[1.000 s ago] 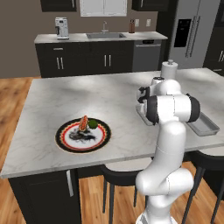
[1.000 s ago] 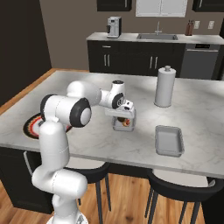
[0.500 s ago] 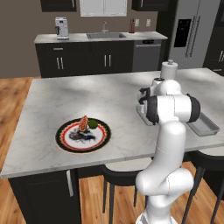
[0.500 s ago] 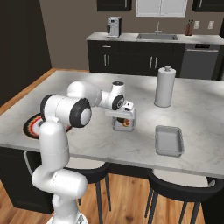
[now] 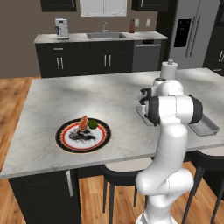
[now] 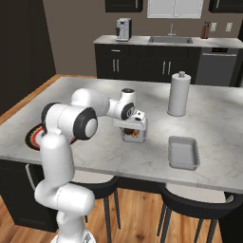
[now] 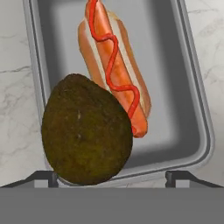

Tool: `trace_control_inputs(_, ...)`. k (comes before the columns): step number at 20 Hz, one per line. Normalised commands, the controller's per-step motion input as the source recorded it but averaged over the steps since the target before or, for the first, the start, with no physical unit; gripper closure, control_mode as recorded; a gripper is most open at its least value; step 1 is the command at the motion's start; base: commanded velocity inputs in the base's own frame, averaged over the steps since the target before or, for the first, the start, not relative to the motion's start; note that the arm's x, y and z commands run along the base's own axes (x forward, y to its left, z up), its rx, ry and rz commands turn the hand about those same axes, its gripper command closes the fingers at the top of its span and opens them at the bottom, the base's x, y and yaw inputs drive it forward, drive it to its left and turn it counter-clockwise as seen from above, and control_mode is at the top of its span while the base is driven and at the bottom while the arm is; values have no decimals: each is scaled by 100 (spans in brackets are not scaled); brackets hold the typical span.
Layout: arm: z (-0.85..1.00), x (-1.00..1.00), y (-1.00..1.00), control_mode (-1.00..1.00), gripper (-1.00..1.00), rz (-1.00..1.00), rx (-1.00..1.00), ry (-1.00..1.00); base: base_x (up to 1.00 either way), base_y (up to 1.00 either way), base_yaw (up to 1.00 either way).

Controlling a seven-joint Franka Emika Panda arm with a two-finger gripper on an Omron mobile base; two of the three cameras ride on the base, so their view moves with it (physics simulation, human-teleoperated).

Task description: Place one cooked food and one vegetable from the large plate to each tupperware container.

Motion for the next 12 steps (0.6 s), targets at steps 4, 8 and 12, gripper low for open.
trace_control_inputs(4, 22, -15, 0, -100, -100, 0, 0, 0, 0, 0, 0)
trace_control_inputs(8, 50, -24, 0, -100, -100, 0, 3, 0, 0, 0, 0)
trace_control_inputs(12, 60, -40, 9, -100, -100, 0, 7, 0, 0, 0, 0)
